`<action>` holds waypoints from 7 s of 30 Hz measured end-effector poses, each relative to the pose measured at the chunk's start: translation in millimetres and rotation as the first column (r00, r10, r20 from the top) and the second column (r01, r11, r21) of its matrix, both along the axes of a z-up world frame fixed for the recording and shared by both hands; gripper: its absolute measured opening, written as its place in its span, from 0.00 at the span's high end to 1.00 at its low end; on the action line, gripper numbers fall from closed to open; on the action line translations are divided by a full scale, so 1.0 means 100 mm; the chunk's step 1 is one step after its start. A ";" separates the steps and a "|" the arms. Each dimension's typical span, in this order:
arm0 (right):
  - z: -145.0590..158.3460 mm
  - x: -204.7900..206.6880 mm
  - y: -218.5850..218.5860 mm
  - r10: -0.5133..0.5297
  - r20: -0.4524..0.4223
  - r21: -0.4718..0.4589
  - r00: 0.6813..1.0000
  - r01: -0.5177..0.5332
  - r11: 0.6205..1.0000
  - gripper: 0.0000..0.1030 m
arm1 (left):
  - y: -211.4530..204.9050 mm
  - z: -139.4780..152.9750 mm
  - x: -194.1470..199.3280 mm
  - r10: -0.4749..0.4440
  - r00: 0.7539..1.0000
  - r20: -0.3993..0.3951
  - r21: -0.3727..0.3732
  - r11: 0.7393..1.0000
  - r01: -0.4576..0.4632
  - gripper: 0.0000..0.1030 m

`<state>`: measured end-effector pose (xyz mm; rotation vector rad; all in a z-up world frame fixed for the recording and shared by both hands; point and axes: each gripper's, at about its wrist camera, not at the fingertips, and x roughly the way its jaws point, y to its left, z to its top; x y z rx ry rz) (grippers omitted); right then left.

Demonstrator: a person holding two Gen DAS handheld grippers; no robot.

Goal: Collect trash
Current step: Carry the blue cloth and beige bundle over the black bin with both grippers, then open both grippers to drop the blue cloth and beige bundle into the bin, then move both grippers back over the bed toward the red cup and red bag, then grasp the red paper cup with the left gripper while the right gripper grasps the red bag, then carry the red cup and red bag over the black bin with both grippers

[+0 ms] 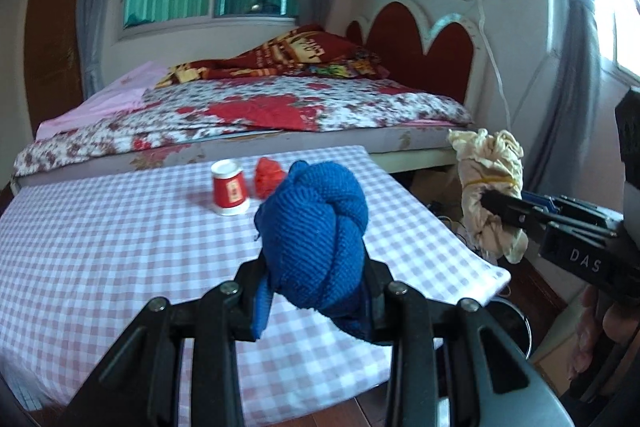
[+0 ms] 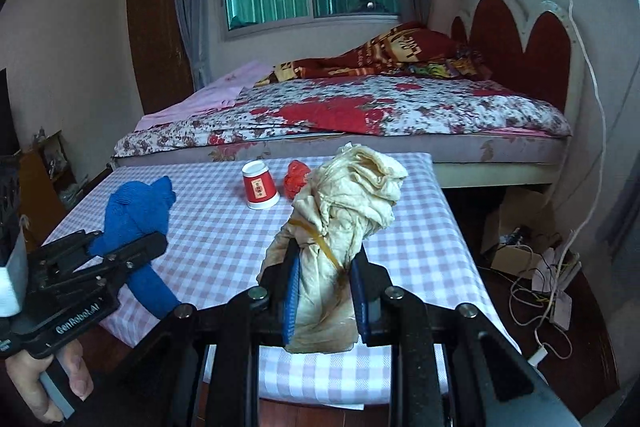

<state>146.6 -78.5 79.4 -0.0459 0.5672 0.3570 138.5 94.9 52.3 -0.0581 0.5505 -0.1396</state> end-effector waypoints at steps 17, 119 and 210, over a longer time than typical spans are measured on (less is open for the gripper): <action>-0.04 -0.42 -0.97 -0.176 0.008 -0.005 0.984 0.176 0.984 0.76 | -1.01 -0.03 -0.18 -0.186 0.983 0.001 -0.004 0.983 0.186 0.66; -1.34 -0.43 -2.56 -0.329 -0.384 -0.241 0.863 0.250 0.938 0.01 | -2.43 -1.14 -0.02 -0.357 0.865 -0.354 -0.014 0.926 0.377 0.01; -1.07 2.76 0.92 0.158 -0.242 -0.115 0.957 -0.190 0.975 0.71 | 0.60 -0.92 2.47 0.109 0.970 -0.218 0.116 0.990 -0.085 0.48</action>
